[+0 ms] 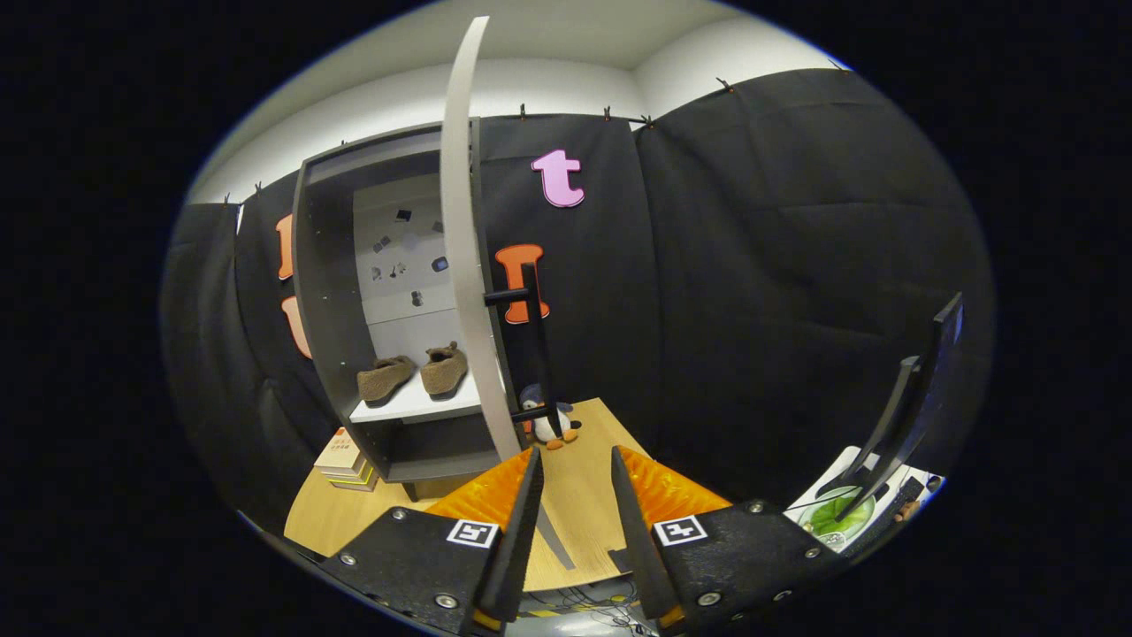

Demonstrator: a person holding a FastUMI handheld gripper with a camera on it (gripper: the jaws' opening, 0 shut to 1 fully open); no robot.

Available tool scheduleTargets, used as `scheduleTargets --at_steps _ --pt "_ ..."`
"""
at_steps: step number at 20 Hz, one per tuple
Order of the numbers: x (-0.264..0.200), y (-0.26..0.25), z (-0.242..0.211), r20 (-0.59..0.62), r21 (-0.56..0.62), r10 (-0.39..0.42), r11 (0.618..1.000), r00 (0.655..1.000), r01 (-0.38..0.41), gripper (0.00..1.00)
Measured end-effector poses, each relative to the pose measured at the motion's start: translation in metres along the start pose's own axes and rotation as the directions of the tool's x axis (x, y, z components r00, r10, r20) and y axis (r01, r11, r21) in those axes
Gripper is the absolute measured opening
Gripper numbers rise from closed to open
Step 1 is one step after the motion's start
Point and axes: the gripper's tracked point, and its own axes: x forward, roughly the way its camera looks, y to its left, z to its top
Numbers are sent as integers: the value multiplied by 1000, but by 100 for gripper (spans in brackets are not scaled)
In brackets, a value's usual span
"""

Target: Open the shoe cabinet door, grab the shoes and put them into the shoe cabinet, then close the shoe cabinet door.

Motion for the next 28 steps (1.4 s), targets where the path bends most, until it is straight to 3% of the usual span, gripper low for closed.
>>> scheduleTargets --at_steps 4,13,21,28 --pt "26 2 -2 6 16 135 991 991 -135 60" --pt "50 14 9 39 33 363 931 931 -364 67" --pt "45 19 12 37 -69 405 913 914 -402 67" --pt "47 44 9 9 -78 470 880 882 -468 67"
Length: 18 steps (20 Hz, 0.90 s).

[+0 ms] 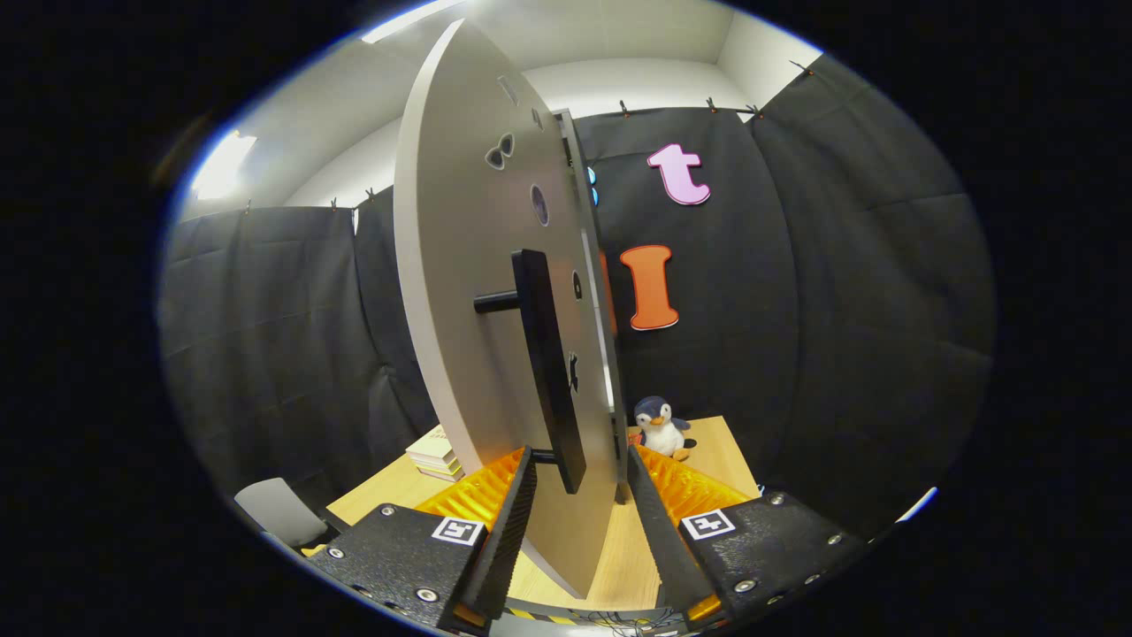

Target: Open the shoe cabinet door, grab the shoes and put them into the shoe cabinet, then close the shoe cabinet door.

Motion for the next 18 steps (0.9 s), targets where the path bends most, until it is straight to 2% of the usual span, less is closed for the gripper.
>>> scheduleTargets --at_steps 10,18 --pt "7 28 -6 -4 -11 69 998 998 -69 67" --pt "25 62 -8 -8 -28 159 987 987 -159 67"
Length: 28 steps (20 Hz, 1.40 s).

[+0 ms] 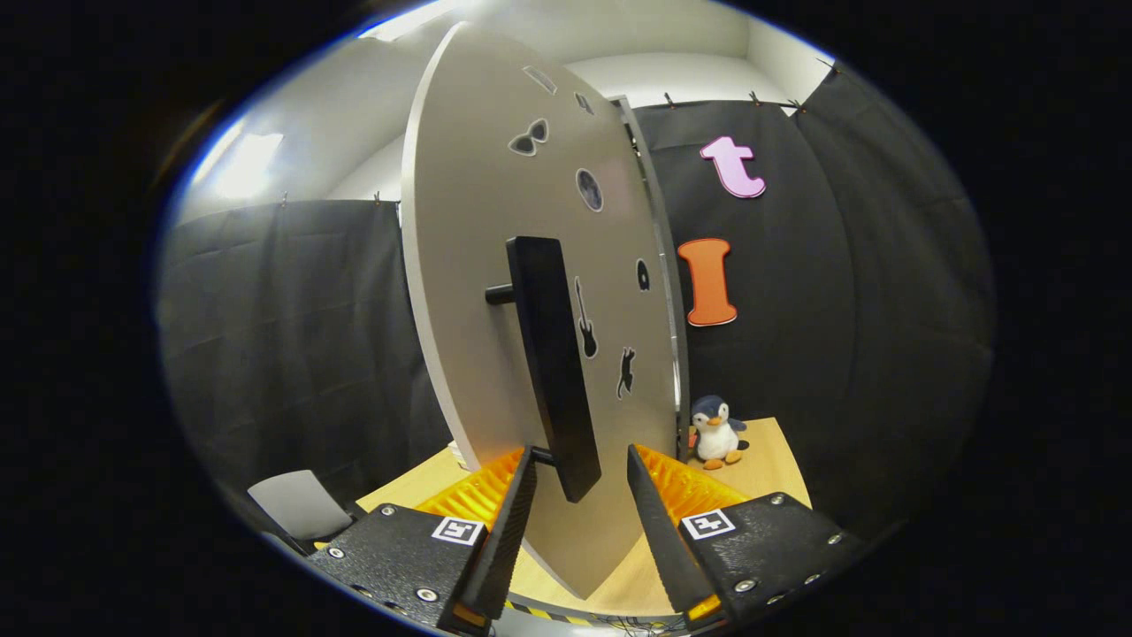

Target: Open the shoe cabinet door, grab the shoes and put them into the shoe cabinet, then close the shoe cabinet door.

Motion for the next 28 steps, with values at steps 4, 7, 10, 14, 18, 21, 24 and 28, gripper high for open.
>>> scheduleTargets --at_steps 4,7,10,14,18,21,24,28 --pt "13 21 -3 -1 -7 54 999 999 -54 67" --pt "23 36 -6 -5 9 90 996 996 -90 68" --pt "36 49 -5 -7 14 118 993 993 -118 70" --pt "60 66 -5 -9 18 148 989 989 -148 73" --pt "86 87 -6 -15 25 163 986 986 -163 79" --pt "111 103 -2 -15 -2 165 986 986 -165 83" --pt "136 122 4 -14 -46 168 985 986 -169 85" --pt "168 142 6 1 -75 160 984 987 -160 87"
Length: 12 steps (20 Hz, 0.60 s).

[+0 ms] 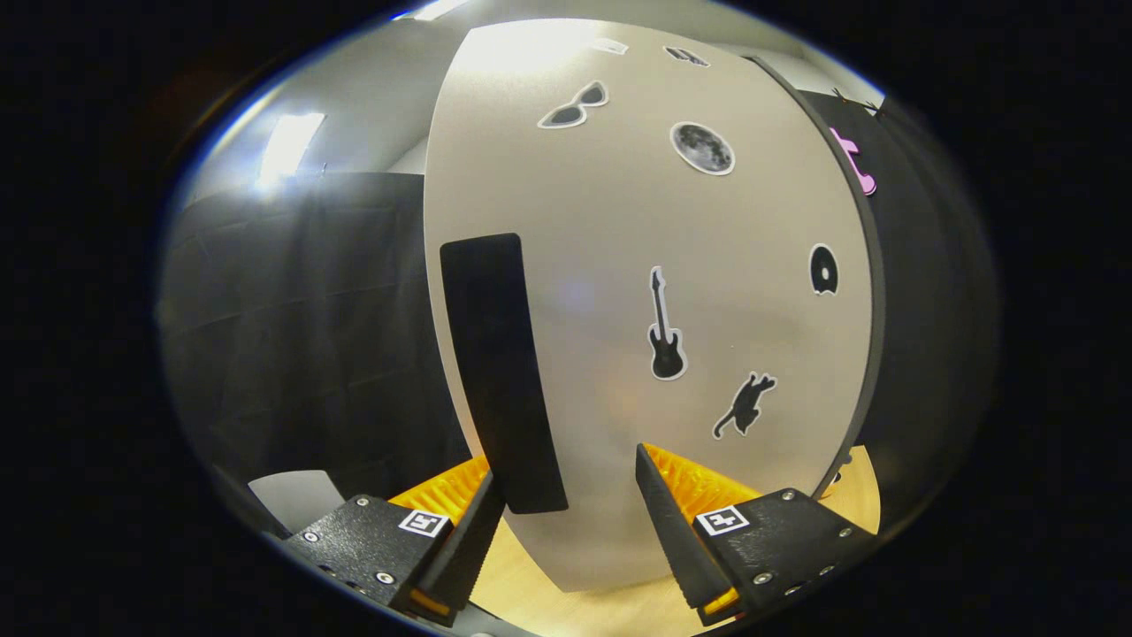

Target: Open the shoe cabinet door, grab the shoes and put them into the shoe cabinet, then close the shoe cabinet door.

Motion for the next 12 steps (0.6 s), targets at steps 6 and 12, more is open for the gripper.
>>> scheduleTargets --at_steps 6,12 --pt "33 8 3 9 8 -43 999 999 43 92" --pt "46 9 6 18 42 -139 989 990 138 94"
